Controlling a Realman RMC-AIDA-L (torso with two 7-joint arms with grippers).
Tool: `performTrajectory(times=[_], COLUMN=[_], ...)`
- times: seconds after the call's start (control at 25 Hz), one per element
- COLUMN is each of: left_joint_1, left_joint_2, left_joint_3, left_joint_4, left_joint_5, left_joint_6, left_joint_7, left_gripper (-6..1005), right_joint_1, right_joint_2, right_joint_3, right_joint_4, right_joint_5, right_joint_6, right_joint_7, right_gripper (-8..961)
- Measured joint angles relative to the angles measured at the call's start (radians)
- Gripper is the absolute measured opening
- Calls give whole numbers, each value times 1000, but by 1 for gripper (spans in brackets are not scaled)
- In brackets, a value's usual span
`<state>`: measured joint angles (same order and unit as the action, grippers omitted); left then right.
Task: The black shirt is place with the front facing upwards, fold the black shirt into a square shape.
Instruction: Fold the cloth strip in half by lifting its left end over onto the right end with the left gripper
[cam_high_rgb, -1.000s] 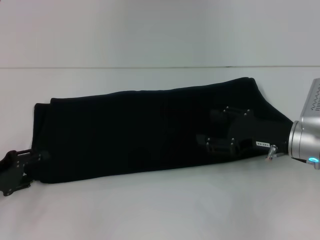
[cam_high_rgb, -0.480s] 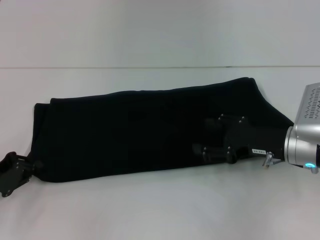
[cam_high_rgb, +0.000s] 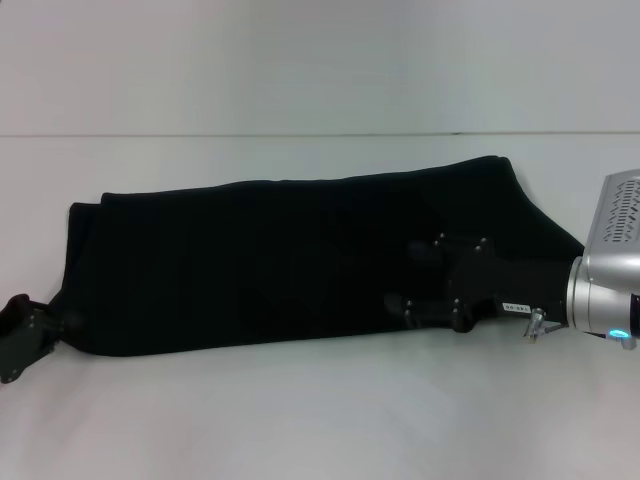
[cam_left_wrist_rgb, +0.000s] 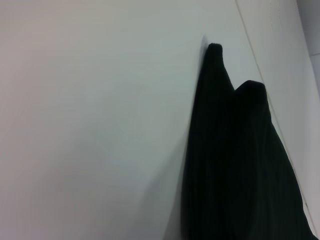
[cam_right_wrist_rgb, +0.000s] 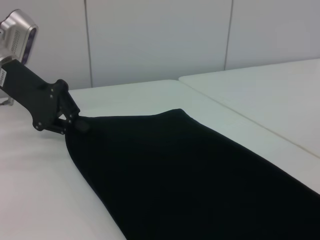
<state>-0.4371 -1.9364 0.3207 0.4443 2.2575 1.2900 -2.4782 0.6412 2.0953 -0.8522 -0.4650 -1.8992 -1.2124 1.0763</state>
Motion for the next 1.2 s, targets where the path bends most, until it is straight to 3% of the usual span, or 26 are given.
performTrajectory(times=[0.24,0.56,0.84,1.04,1.2], left_joint_1=[0,14,-16,-100,-237], left_joint_2=[13,68,82,75,37], left_joint_3=[-39,-169,-185,-180,-145], left_joint_4=[32,86,87,81,64], left_joint_5=[-3,8,-28,-127,-155], left_joint_6=[-5,-4,45,142,168], left_joint_7=[3,1,-6,0,19], left_gripper=[41,48,54,58,62], right_joint_1=[-4,-20,-39,-67,-95], right_joint_2=[-2,-4,-5,-7,-6], right_joint_3=[11,41,68,101,129], right_joint_4=[-7,-7,-6,-4,-1], right_joint_5=[5,17,17,17,17], right_joint_6=[1,1,-1,-7,-8], right_joint_7=[7,8,8,10,10], right_gripper=[832,832,831,831,831])
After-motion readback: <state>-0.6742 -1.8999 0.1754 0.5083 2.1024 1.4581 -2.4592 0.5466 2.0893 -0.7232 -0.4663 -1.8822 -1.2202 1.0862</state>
